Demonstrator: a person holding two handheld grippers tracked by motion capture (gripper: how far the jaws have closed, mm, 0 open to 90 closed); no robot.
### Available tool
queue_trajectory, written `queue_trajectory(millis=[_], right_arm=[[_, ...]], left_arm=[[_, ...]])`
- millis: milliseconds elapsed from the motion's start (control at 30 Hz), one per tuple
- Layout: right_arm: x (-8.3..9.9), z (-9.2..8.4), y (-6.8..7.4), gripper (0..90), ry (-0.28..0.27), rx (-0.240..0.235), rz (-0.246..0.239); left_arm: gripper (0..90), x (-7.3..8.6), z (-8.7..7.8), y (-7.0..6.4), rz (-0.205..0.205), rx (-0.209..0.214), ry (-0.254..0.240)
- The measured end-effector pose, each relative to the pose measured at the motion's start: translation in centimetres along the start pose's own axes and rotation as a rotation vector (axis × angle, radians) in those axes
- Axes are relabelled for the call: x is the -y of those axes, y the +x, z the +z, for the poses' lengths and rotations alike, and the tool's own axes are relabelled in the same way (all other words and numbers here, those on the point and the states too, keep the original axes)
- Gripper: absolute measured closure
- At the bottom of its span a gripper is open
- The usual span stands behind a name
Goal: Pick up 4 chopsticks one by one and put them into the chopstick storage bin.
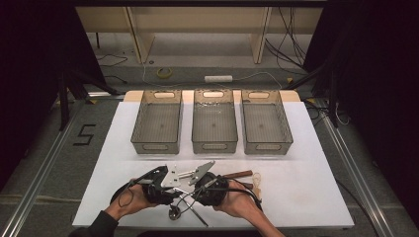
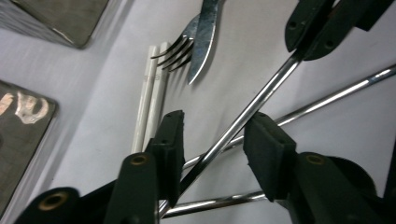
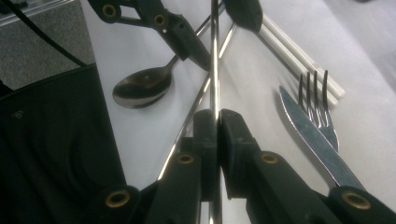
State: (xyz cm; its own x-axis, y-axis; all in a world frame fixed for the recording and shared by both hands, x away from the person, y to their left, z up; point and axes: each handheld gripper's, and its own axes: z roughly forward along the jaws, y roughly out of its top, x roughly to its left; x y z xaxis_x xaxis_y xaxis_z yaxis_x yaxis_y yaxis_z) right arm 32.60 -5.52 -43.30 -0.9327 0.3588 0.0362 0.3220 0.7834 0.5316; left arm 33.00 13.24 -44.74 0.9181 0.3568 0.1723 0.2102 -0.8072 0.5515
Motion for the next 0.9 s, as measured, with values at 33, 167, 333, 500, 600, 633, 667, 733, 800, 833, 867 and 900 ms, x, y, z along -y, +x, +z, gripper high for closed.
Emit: queue_trajectory(millis=[33,167,333,500,600,633,667,733,800,833,867,900], right_arm=[[0.0,0.0,0.0,86.0,-0.001,-0.005,-0.004],[0.1,0.0,-0.3,85.8,0.003,-0.030,-0.033],[0.2,-0.3,-1.0,82.5,-0.008,-0.060,-0.024],[0.3,-1.4,-2.3,71.6,-0.048,-0.050,0.032],[0.4,-2.3,-2.8,64.2,-0.115,-0.046,0.072],[0.4,-2.6,-2.8,62.1,-0.140,-0.043,0.081],[0.4,-2.9,-2.7,59.8,-0.159,-0.019,0.081],[0.4,-3.4,-2.5,57.8,-0.204,0.008,0.087],[0.5,-3.8,-2.3,54.2,-0.242,0.036,0.103],[0.5,-3.9,-2.2,52.0,-0.261,0.046,0.114],[0.5,-3.9,-2.2,52.0,-0.261,0.046,0.114],[0.7,-4.2,-2.1,48.5,-0.300,0.062,0.129]], left_arm=[[62.2,0.0,0.0,-0.1,0.013,0.005,0.001],[66.6,0.0,-0.2,-0.3,0.055,0.025,0.017],[75.5,-0.1,-0.2,-0.5,0.099,0.050,0.040],[85.4,-0.3,-0.4,-1.0,0.133,0.105,0.035],[85.7,-0.2,-0.5,-0.8,0.116,0.102,0.026],[85.7,-0.1,-0.5,-0.5,0.097,0.088,0.028],[85.7,-0.1,-0.5,-0.5,0.097,0.088,0.028],[85.7,0.1,-0.8,0.0,0.057,0.060,0.021],[85.7,0.1,-1.0,0.3,0.017,0.046,0.006],[85.7,0.1,-1.2,0.5,0.004,0.039,0.006],[85.7,0.1,-1.2,0.5,0.004,0.039,0.006],[85.7,0.2,-1.5,0.9,-0.033,0.023,-0.005]])
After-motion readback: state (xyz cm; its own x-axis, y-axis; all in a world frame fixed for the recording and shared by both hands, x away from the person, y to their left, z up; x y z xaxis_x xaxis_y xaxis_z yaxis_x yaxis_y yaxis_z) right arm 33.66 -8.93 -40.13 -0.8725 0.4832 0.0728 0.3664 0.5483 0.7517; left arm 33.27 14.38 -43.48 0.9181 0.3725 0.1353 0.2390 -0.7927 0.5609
